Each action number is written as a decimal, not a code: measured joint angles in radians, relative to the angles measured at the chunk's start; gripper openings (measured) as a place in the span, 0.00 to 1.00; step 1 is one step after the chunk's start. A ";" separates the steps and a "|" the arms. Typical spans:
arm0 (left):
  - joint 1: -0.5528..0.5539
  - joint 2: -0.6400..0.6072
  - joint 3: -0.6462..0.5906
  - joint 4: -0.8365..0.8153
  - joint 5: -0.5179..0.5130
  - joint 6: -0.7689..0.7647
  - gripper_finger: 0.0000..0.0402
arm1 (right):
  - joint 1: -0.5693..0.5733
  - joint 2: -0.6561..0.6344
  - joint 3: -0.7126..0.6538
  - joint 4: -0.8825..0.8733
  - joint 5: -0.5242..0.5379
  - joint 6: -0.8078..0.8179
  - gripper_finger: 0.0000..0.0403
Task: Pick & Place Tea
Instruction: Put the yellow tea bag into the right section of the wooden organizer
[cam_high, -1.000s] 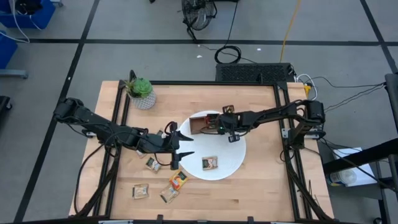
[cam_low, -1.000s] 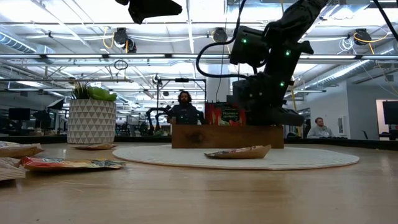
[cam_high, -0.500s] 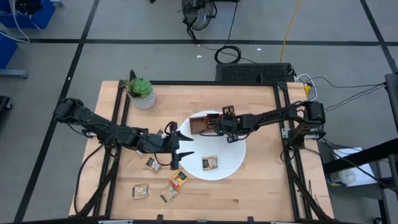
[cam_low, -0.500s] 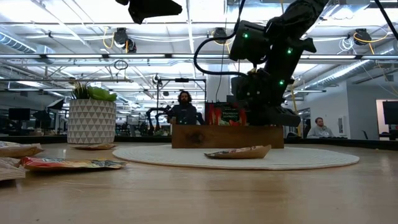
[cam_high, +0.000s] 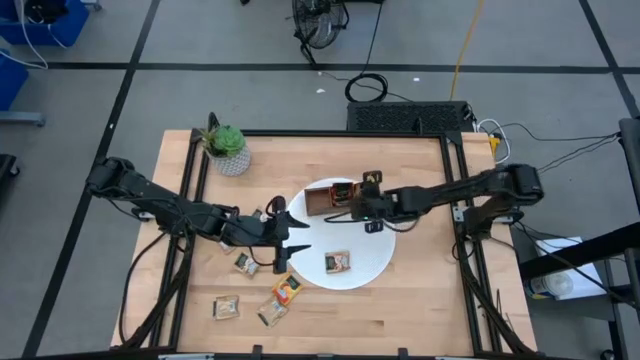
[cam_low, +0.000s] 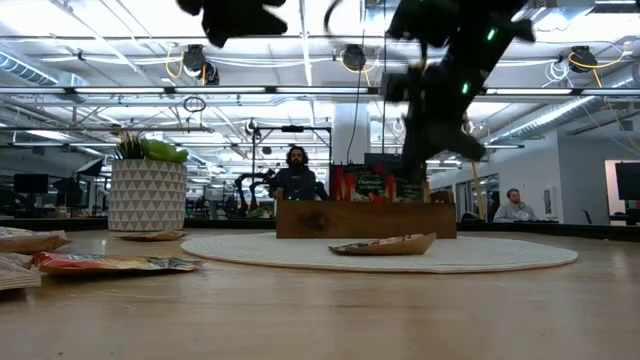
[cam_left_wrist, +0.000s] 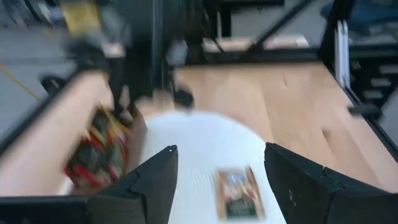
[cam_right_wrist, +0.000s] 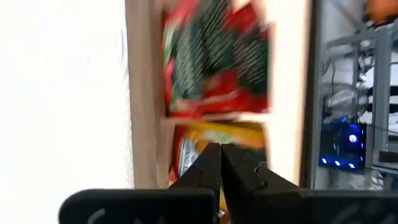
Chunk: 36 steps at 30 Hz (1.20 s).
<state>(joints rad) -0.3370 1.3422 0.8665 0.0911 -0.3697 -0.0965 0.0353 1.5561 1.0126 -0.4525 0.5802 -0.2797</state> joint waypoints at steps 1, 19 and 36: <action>0.000 0.000 0.000 -0.030 0.022 -0.014 0.60 | 0.011 -0.031 0.000 0.001 0.000 0.014 0.00; -0.115 0.089 0.007 -0.329 0.240 -0.431 0.60 | 0.224 -0.381 -0.169 0.426 -0.139 0.050 0.00; -0.206 0.415 0.158 -0.536 0.371 -0.879 0.57 | 0.229 -0.382 -0.506 1.033 -0.137 0.003 0.00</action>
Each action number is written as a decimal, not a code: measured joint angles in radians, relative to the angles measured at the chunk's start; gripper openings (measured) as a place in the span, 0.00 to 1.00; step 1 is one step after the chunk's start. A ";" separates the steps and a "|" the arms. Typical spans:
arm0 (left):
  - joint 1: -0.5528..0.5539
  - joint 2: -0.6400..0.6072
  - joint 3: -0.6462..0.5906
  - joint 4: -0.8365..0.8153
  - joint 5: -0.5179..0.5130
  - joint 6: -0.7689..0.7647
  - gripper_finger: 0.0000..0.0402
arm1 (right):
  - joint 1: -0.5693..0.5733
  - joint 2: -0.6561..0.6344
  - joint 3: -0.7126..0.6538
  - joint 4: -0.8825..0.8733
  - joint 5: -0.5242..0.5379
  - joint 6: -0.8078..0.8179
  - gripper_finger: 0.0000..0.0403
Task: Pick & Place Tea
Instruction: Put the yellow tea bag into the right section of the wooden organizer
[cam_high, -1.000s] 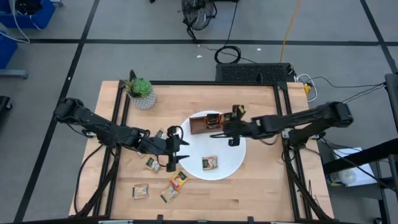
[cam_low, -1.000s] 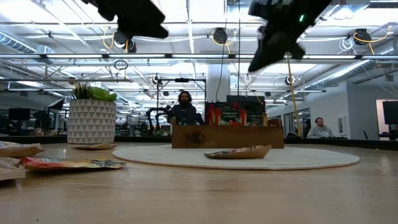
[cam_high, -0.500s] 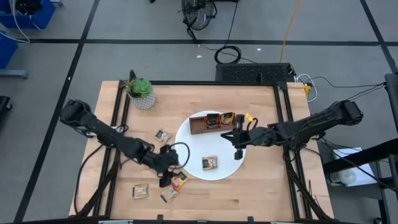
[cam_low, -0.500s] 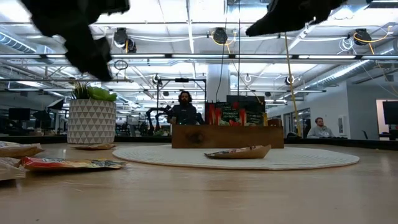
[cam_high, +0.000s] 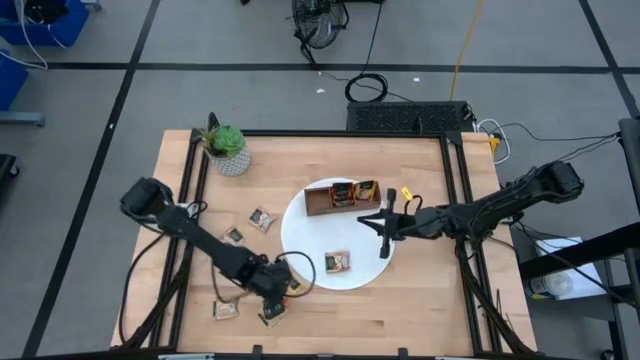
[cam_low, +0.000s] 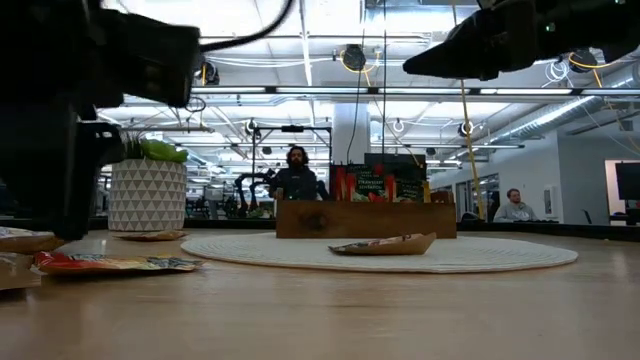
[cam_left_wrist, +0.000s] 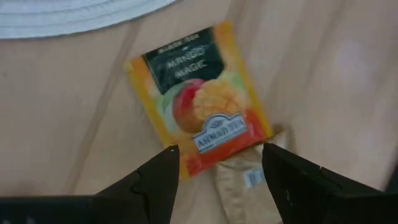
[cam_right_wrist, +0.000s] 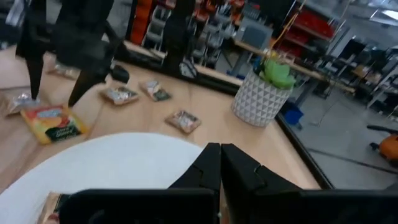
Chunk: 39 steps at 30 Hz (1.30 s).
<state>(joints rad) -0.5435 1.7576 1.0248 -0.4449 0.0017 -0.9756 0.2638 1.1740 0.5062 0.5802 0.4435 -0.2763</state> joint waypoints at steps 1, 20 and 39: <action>0.002 0.030 0.043 -0.055 0.002 0.001 0.55 | 0.000 0.000 -0.012 0.028 0.000 -0.003 0.00; 0.061 0.232 0.327 -0.334 0.089 0.037 0.46 | 0.000 0.000 -0.117 0.120 0.000 0.056 0.00; 0.086 0.219 0.327 -0.425 0.098 0.135 0.53 | 0.000 0.000 -0.160 0.157 0.000 0.056 0.00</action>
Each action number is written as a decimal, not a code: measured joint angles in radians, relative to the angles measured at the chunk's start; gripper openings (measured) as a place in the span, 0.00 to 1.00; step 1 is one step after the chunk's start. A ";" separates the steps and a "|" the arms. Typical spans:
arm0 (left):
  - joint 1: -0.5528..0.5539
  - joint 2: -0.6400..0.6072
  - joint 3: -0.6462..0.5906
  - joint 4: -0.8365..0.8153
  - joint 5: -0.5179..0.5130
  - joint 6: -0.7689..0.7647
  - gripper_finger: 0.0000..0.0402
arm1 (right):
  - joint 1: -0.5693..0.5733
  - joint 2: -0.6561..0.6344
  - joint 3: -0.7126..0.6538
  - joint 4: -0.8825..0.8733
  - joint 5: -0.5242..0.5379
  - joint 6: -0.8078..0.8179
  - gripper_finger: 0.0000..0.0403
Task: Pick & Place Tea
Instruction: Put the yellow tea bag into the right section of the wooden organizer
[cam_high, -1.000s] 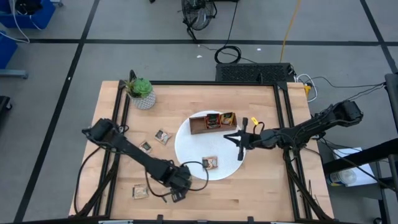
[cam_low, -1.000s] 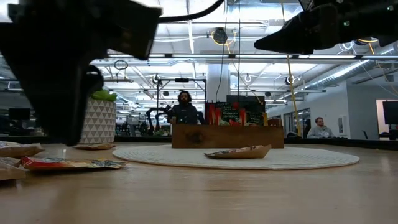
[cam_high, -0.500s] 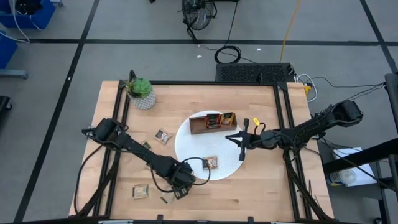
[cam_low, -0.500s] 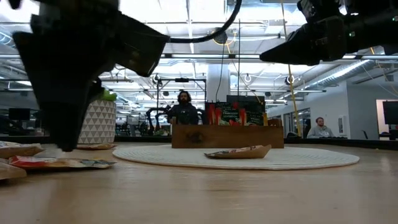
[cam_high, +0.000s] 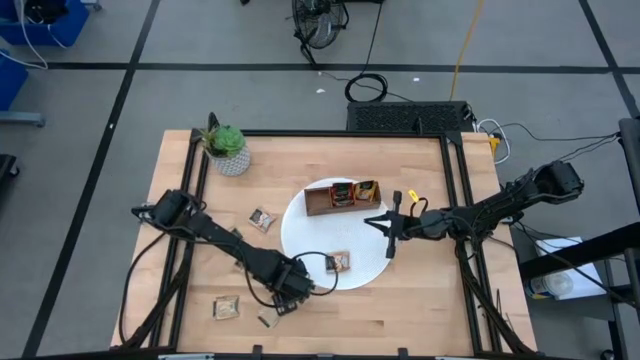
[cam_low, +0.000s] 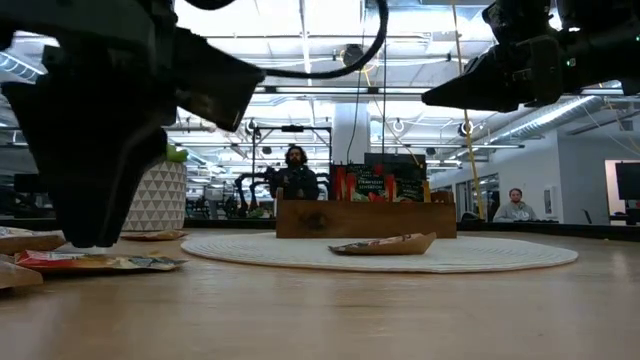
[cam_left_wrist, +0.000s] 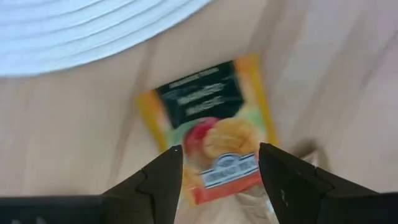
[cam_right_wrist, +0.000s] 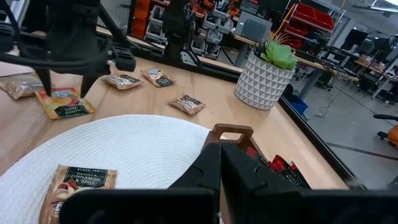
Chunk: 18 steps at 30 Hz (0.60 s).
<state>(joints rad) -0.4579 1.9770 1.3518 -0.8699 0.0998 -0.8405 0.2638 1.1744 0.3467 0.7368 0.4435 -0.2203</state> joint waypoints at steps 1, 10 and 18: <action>-0.003 0.000 0.000 0.007 0.000 0.011 0.53 | 0.000 0.000 0.000 0.000 0.000 0.000 0.00; 0.006 0.000 -0.025 0.004 -0.018 -0.076 0.53 | 0.000 0.000 0.000 0.000 0.000 0.000 0.00; 0.007 -0.009 -0.095 0.088 0.024 -0.243 0.53 | 0.000 0.000 0.000 0.000 0.000 -0.001 0.00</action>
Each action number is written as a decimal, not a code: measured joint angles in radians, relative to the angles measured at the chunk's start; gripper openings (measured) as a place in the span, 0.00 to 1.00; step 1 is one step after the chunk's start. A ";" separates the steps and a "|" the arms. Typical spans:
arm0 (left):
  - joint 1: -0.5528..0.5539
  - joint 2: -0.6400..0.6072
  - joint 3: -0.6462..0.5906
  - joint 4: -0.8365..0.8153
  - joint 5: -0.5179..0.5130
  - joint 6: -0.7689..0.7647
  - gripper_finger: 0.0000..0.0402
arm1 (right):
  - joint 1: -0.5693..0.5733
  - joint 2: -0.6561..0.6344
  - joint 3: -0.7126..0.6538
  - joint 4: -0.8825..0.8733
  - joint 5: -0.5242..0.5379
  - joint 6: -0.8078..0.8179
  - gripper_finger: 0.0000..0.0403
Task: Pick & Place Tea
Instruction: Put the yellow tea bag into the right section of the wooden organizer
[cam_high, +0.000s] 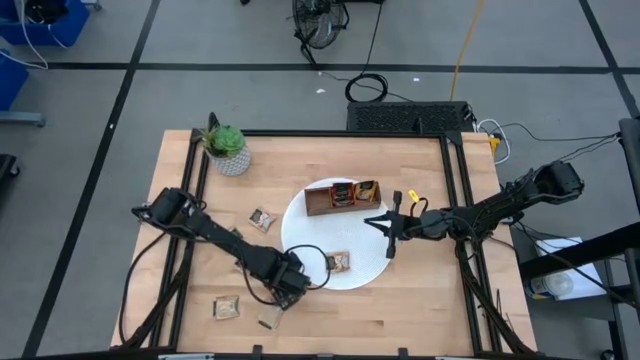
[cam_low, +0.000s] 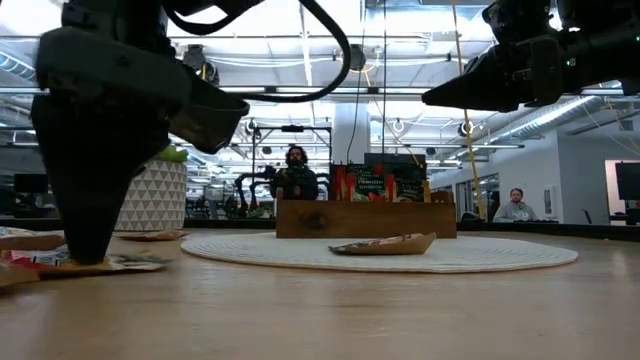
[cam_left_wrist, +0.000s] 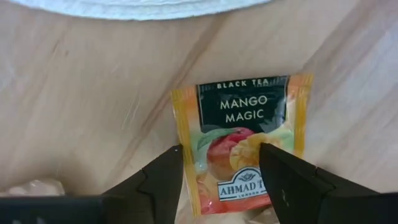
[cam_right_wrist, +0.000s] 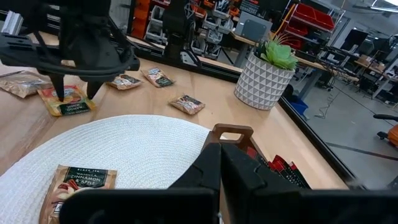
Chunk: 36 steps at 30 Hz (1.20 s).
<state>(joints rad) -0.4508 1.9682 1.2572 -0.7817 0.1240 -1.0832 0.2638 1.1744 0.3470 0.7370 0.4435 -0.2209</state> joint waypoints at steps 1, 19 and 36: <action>0.001 0.000 -0.008 0.014 0.010 -0.013 0.53 | 0.000 0.000 0.000 0.000 0.000 0.000 0.00; 0.025 -0.005 -0.097 0.059 0.112 -0.108 0.30 | 0.000 0.000 0.000 0.000 0.000 -0.003 0.00; 0.044 -0.059 -0.013 -0.271 -0.155 0.050 0.01 | -0.001 0.000 0.001 0.025 0.001 -0.008 0.00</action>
<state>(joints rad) -0.4071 1.9090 1.2438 -1.0523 -0.0307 -1.0331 0.2632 1.1748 0.3480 0.7619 0.4442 -0.2287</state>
